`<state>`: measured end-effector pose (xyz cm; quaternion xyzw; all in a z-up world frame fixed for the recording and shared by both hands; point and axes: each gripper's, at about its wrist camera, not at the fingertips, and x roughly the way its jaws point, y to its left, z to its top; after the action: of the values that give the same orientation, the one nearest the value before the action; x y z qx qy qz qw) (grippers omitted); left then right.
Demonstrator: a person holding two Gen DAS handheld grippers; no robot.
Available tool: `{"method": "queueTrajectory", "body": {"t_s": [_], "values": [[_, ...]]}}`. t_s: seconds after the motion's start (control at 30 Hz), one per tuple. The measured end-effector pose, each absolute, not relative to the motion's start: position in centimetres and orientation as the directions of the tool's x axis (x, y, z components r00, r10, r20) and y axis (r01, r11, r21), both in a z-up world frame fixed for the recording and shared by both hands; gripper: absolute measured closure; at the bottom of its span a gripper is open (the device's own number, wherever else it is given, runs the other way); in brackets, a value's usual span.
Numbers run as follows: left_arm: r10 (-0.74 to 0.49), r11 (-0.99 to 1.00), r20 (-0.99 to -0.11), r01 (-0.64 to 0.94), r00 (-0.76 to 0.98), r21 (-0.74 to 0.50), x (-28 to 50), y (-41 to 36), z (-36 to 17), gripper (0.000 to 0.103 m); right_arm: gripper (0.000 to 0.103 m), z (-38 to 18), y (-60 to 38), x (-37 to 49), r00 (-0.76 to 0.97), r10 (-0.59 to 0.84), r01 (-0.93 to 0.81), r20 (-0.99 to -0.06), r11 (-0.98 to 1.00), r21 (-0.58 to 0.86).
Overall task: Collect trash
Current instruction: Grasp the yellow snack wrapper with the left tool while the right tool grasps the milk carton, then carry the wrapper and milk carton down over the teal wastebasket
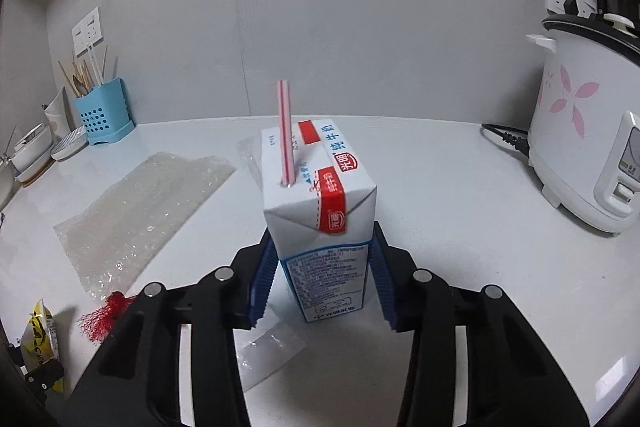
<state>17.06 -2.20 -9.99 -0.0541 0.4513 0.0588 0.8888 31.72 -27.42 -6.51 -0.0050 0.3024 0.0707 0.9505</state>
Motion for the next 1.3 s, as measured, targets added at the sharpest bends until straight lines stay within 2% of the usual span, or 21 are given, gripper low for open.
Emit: {"method": "queueTrajectory", "body": {"t_s": [0.33,0.6,1.3], "values": [[0.048,0.987,-0.805,-0.153,0.591,-0.053,16.6,-1.9,-9.8,0.062,0.064,-4.4,-28.6,29.0,0.845,0.073,-0.075,-0.530,0.997,0.018],[0.047,0.986,-0.790,-0.156,0.612,-0.063,15.7,-1.9,-9.0,0.062,0.064,-3.2,-29.1,25.7,0.845,0.005,-0.017,-0.535,1.000,-0.017],[-0.071,0.991,-0.711,-0.034,0.700,-0.132,9.1,-4.6,-4.5,0.062,0.064,-2.6,-29.4,10.7,0.849,0.005,-0.047,-0.529,0.997,-0.066]]}}
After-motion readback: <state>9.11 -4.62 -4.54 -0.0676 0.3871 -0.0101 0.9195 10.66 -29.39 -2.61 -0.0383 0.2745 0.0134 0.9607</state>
